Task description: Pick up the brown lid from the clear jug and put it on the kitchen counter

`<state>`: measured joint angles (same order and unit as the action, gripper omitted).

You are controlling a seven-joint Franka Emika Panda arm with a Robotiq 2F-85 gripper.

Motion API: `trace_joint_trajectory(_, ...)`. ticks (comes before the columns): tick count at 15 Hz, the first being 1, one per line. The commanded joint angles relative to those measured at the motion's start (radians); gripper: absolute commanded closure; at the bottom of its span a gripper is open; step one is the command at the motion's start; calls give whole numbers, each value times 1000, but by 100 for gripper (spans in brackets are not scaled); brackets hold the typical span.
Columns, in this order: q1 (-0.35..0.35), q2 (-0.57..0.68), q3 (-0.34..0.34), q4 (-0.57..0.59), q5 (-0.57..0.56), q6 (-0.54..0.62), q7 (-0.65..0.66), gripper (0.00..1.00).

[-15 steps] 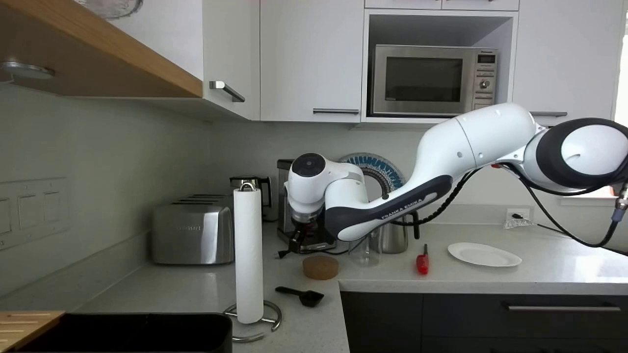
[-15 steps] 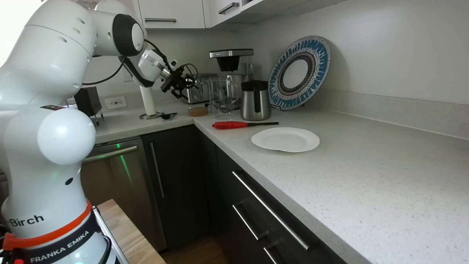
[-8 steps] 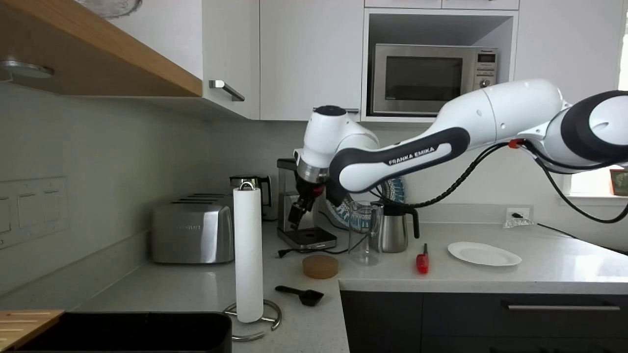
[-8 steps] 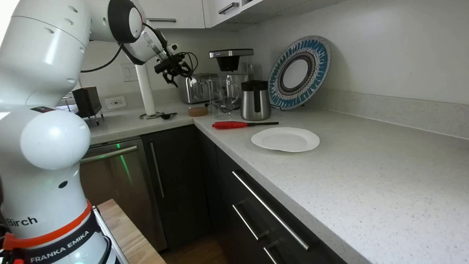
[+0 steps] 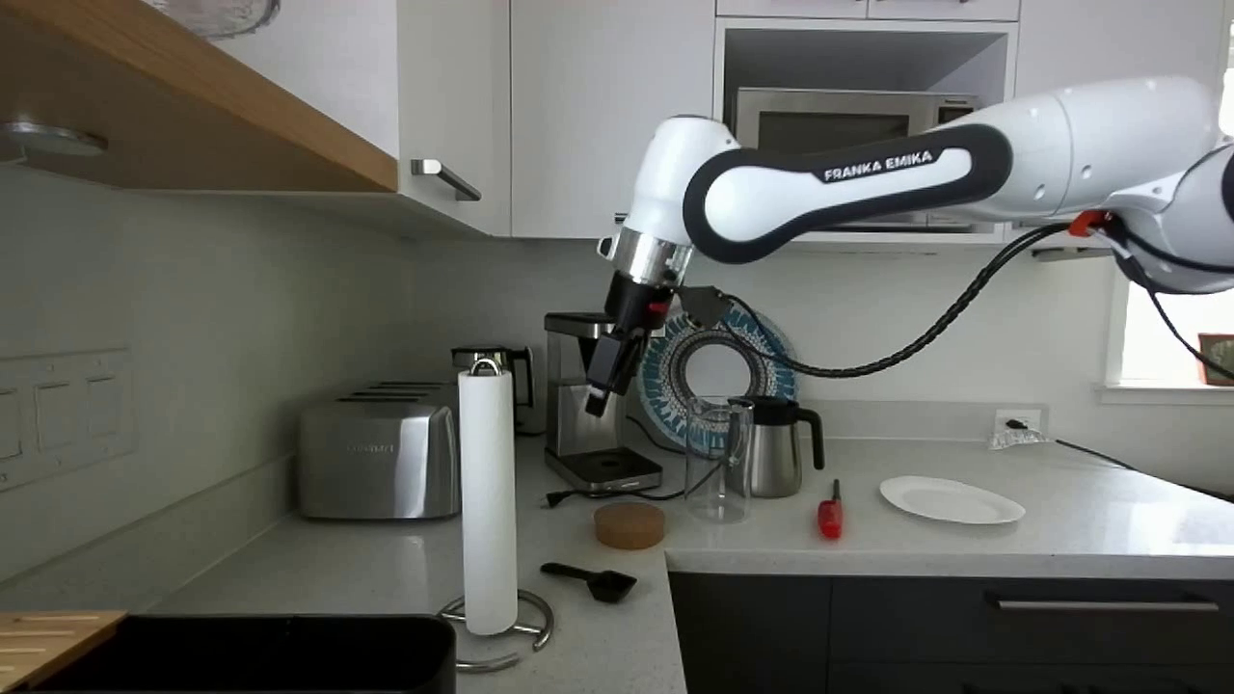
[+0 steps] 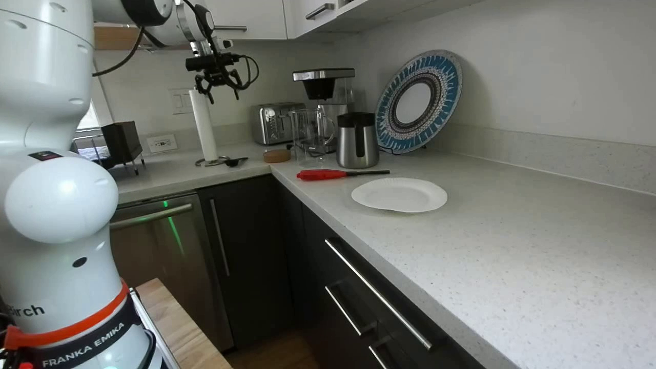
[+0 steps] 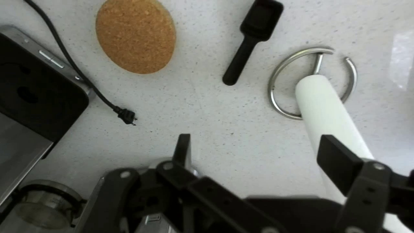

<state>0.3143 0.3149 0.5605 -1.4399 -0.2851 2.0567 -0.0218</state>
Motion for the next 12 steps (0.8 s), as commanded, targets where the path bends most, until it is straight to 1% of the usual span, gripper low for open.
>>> trace_joint_trajectory(1, -76, -213, 37, -220, 174, -14, -7, 0)
trace_joint_trajectory(3, -86, -322, 28, -312, 247, -44, 15, 0)
trace_joint_trajectory(4, -28, -376, -43, -345, 283, -68, 25, 0)
trace_joint_trajectory(5, -21, -425, -57, -380, 304, -102, 51, 0)
trace_joint_trajectory(8, 0, -573, -103, -468, 332, -261, 142, 0)
trace_joint_trajectory(12, -3, -694, -129, -519, 328, -486, 255, 0)
